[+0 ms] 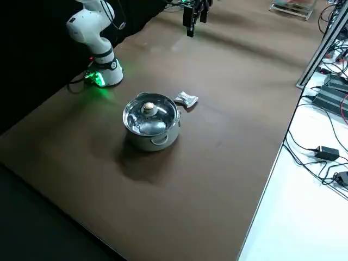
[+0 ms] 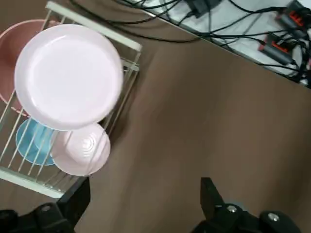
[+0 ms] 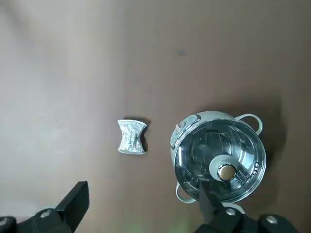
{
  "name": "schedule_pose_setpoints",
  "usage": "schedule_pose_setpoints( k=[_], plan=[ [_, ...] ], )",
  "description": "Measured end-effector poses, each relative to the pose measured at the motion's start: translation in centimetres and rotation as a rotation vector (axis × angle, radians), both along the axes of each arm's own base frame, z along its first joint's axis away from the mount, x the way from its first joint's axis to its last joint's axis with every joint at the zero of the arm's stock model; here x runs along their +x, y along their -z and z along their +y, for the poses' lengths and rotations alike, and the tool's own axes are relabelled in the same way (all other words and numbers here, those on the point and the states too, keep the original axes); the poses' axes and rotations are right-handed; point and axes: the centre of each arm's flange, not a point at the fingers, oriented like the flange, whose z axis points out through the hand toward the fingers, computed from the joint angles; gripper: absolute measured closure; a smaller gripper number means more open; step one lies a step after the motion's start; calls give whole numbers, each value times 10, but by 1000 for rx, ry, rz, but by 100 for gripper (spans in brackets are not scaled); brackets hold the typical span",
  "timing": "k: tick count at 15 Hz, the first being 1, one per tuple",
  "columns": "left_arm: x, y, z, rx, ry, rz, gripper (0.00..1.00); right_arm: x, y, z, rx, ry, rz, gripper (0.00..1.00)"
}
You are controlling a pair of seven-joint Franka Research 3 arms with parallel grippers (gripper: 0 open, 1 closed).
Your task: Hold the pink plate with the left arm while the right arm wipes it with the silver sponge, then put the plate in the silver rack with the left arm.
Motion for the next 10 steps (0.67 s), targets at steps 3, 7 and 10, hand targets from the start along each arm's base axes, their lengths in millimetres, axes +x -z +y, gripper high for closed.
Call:
schedule_pose_setpoints(
  k=[3, 7, 10],
  plan=[
    [-1, -22, -55, 30, 74, -11, 0, 0, 0, -1, 0, 1, 0, 0],
    [-8, -42, -125, 50, 171, -17, 0, 1, 1, -1, -1, 2, 0, 0],
    [-25, -59, -166, 72, 227, -31, 0, 1, 1, -2, -1, 3, 1, 0]
  ],
)
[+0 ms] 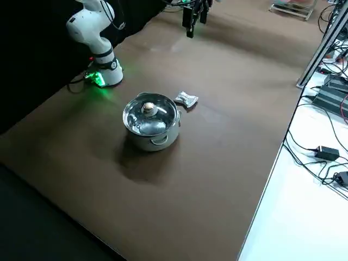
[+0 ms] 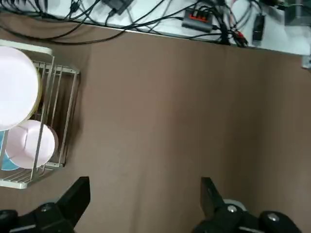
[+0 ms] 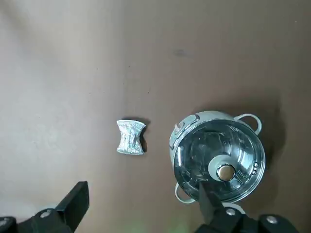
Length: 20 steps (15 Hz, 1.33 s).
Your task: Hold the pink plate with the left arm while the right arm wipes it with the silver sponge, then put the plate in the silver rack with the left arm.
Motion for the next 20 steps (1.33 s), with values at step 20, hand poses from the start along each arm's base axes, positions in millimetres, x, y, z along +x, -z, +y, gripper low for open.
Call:
schedule_pose_setpoints(
  k=[20],
  plan=[
    [-90, -4, -35, 83, 111, 254, 0, 3, 5, -3, -1, 5, 8, 0]
  ],
)
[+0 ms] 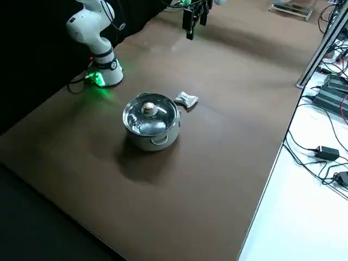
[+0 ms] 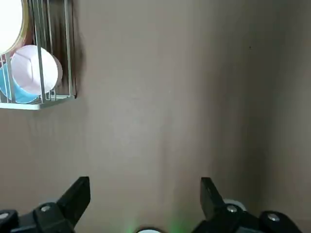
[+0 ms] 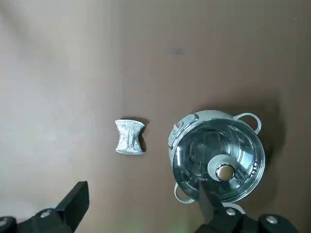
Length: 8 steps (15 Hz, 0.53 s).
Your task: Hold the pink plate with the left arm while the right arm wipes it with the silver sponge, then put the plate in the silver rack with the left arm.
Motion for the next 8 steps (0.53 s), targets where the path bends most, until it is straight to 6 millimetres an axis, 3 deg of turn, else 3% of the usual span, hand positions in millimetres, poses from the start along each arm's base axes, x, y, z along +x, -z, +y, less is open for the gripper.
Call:
schedule_pose_setpoints(
  k=[4, 8],
  plan=[
    [2, 1, 12, 0, -21, 1, 0, 0, 0, -4, 0, 7, 0, 0],
    [9, 5, 10, -4, -16, -28, 0, 0, 1, -4, 0, 8, 1, 0]
  ],
)
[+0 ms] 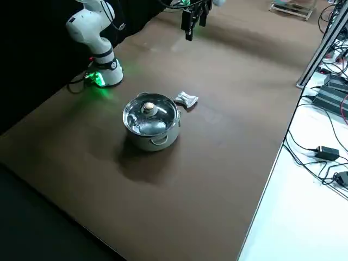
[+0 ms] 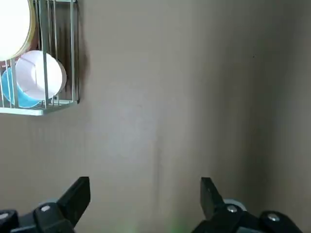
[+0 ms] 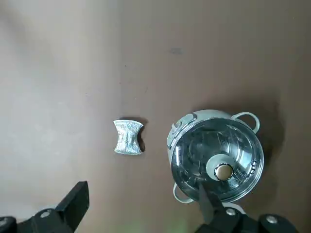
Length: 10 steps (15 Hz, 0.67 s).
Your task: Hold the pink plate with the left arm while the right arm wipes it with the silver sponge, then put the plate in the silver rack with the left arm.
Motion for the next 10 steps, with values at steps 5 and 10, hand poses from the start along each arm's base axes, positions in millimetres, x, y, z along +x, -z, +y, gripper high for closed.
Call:
schedule_pose_setpoints(
  k=[5, 10],
  plan=[
    [3, 2, 3, -1, 15, -5, 0, 0, 0, 0, 0, 0, 1, 0],
    [3, 3, 2, -1, 20, -4, 0, 0, 0, 4, -21, -11, 2, 0]
  ],
)
